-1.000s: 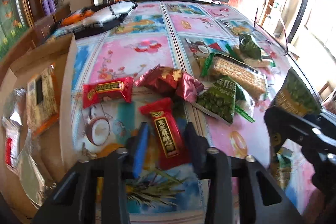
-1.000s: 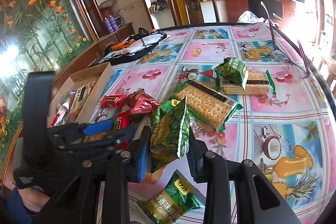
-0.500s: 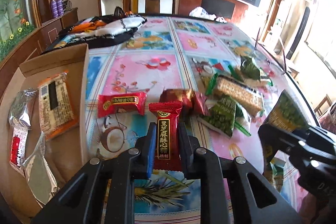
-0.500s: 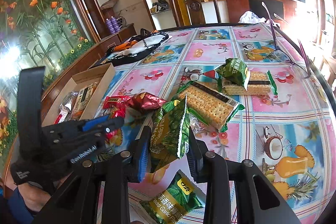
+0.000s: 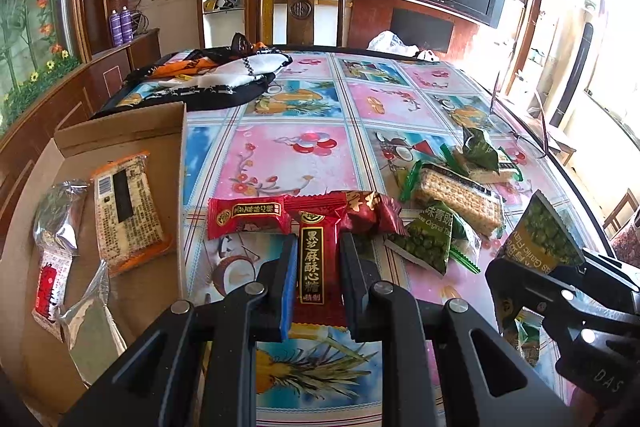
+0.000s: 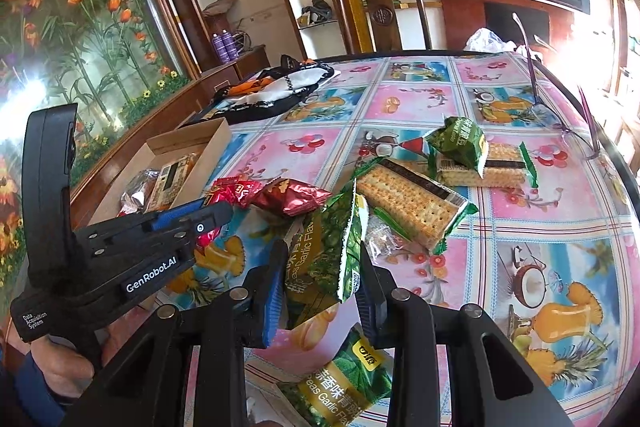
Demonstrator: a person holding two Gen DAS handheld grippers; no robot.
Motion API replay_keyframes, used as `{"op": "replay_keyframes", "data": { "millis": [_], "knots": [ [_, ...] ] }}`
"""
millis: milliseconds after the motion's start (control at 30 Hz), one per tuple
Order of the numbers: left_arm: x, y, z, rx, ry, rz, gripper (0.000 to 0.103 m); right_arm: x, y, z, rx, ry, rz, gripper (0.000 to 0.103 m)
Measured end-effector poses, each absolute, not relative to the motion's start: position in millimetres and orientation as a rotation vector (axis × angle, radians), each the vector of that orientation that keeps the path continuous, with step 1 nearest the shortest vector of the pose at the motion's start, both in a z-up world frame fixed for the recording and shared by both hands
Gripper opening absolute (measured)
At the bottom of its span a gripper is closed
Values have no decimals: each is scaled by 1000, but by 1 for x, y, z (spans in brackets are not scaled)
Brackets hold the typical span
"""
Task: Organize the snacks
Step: 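Lift the red snack bar with the left gripper while the right lifts the green pea bag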
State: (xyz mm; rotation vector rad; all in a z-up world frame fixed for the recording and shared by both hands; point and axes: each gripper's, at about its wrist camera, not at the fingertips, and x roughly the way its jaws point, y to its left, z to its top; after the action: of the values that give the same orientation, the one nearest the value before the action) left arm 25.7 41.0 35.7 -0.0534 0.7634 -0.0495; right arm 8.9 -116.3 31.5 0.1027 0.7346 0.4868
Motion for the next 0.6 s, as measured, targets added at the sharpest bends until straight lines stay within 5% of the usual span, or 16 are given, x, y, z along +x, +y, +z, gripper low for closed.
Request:
{"op": "replay_keyframes", "data": {
  "millis": [600],
  "knots": [
    [17,46,46,-57,715,-37,19,5,-109,30,72,709,499,34]
  ]
}}
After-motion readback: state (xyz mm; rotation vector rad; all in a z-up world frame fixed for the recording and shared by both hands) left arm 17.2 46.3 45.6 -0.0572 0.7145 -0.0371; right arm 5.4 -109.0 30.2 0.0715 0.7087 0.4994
